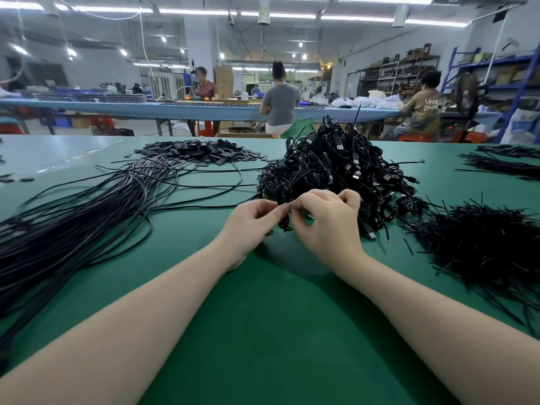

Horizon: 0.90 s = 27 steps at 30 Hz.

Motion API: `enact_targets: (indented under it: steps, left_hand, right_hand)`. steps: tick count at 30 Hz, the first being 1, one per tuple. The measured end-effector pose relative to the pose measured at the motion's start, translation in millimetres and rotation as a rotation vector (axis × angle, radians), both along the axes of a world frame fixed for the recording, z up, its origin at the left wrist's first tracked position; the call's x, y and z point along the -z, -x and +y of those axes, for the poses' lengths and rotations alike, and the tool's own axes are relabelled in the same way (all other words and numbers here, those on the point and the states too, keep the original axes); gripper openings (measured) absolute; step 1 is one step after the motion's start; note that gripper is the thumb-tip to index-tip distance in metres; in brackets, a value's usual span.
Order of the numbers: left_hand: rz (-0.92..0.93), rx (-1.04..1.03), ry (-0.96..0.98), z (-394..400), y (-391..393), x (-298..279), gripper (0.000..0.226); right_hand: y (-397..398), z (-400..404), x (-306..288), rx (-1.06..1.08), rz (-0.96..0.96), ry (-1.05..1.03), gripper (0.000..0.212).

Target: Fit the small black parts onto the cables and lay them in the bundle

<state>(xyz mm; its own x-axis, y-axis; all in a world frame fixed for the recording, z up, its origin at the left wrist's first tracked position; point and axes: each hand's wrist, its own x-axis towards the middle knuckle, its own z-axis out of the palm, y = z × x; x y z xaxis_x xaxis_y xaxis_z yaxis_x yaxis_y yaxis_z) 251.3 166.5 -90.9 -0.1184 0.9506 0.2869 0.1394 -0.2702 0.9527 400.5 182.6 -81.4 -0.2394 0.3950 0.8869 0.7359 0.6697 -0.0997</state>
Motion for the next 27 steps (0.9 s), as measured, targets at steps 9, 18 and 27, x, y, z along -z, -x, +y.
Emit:
enact_targets:
  steps: [9, 18, 27]
  left_hand:
    - [-0.336, 0.053, 0.156, -3.8, 2.5, -12.9, 0.019]
    - [-0.098, 0.123, 0.051, -5.0, -1.4, -5.5, 0.057]
    - [-0.122, 0.009, -0.027, -1.1, -2.7, -2.3, 0.015]
  right_hand:
    - [5.8, 2.4, 2.3, 0.113, -0.21, -0.318, 0.017]
    - [-7.1, 3.1, 1.7, 0.016, -0.009, -0.006, 0.005]
    - [3.0, -1.9, -2.0, 0.037, -0.007, -0.065, 0.012]
